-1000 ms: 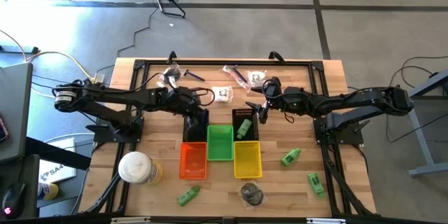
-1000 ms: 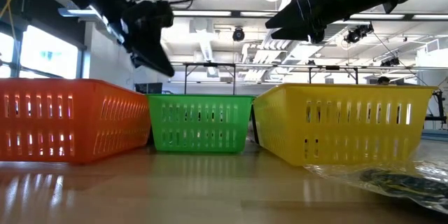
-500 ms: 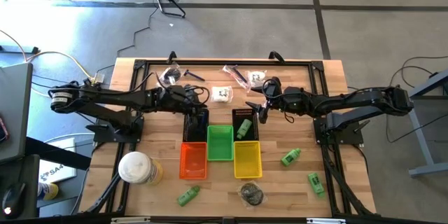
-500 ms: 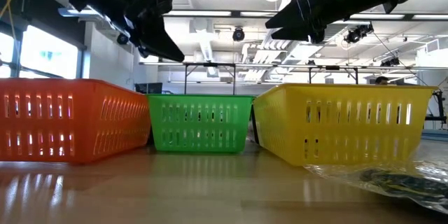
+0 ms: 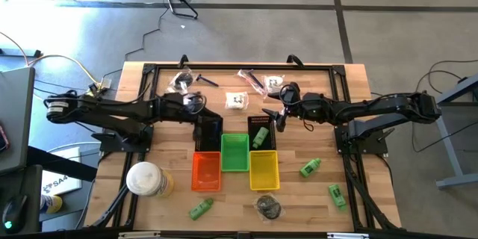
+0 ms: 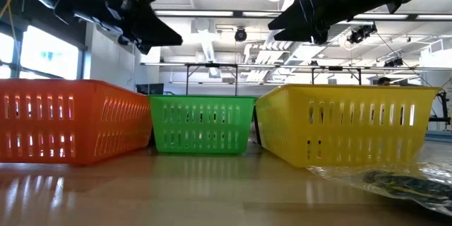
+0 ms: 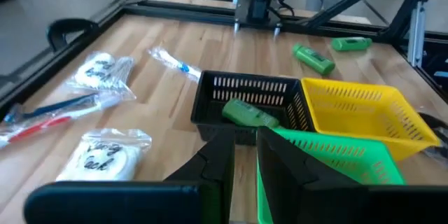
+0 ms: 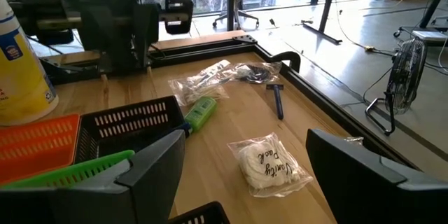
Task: Pick & Place Travel size toiletries
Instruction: Put the right blue toothbrush into the yellow bin
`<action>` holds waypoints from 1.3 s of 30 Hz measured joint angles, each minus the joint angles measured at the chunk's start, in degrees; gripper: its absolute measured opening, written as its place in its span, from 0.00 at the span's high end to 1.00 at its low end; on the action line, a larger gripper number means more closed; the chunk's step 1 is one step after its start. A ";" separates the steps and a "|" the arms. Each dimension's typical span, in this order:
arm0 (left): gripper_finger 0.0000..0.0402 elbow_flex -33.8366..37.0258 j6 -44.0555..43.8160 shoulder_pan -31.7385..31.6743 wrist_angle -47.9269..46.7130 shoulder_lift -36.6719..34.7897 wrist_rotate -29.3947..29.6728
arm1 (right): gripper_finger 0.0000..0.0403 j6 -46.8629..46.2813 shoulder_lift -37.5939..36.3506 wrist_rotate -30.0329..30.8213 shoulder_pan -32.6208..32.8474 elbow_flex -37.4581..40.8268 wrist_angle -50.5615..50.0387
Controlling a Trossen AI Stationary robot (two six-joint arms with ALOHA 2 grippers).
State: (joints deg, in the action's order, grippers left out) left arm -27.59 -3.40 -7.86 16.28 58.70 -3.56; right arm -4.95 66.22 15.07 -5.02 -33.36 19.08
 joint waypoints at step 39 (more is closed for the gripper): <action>0.85 18.97 4.66 0.00 -10.49 -40.36 0.40 | 0.28 -10.51 0.00 4.92 0.03 -0.02 -4.89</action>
State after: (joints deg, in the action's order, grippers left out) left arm -8.62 1.26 -7.86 5.79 18.35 -3.16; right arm -15.46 66.22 19.99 -4.99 -33.39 14.19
